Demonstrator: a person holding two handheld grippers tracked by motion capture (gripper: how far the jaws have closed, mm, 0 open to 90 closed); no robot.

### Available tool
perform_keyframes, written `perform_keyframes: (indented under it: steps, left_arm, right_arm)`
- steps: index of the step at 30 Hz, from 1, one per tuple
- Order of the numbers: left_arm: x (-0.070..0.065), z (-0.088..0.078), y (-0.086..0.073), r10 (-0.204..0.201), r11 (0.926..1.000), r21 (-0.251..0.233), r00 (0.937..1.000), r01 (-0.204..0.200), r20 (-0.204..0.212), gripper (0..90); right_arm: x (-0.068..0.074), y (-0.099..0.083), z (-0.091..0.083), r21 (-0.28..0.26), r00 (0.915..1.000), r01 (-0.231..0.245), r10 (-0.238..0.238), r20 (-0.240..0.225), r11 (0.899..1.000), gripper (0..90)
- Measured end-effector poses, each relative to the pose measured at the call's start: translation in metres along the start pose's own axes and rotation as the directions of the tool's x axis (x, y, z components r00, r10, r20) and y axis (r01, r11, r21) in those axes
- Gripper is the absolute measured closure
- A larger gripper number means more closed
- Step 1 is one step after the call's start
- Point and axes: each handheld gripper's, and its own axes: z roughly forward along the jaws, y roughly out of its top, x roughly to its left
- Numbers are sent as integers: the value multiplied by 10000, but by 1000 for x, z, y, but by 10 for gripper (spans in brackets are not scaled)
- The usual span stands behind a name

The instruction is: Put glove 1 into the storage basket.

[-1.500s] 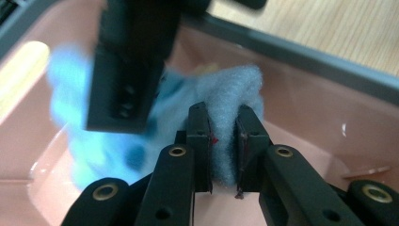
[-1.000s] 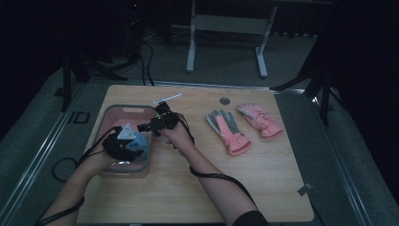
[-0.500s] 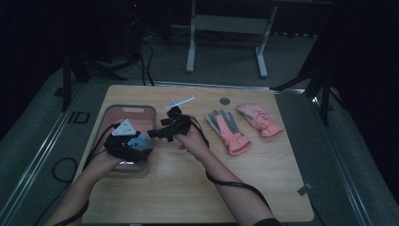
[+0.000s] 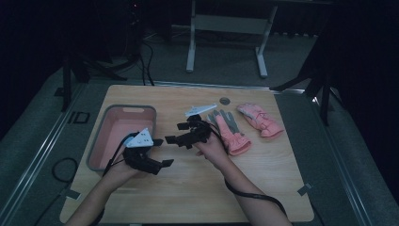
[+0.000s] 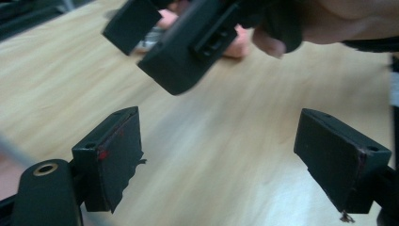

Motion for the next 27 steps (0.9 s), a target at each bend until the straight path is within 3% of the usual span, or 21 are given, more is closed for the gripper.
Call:
perform_keyframes:
  steps: [5,14,21,24,27]
  left_arm:
    - [-9,12,-2,90,9999,-111,9999,-88,117,157]
    - [-29,43,-14,361,9991,218,9972,-376,662,157]
    - [-39,63,-26,514,9978,368,9930,-556,1064,157]
    - [-42,69,-30,391,9985,342,9916,-436,1231,157]
    - [-46,76,-34,478,9976,441,9911,-537,1238,157]
  right_arm:
    - [-9,-15,-22,-148,9999,-20,23,160,9999,162]
    - [-17,-39,-45,127,9939,574,-583,933,9983,152]
    - [-25,-54,-60,-40,9939,449,-443,1012,9990,156]
    - [-26,-61,-65,-30,9931,411,-405,1100,9992,156]
    - [-27,-70,-66,62,9912,469,-474,1233,9989,155]
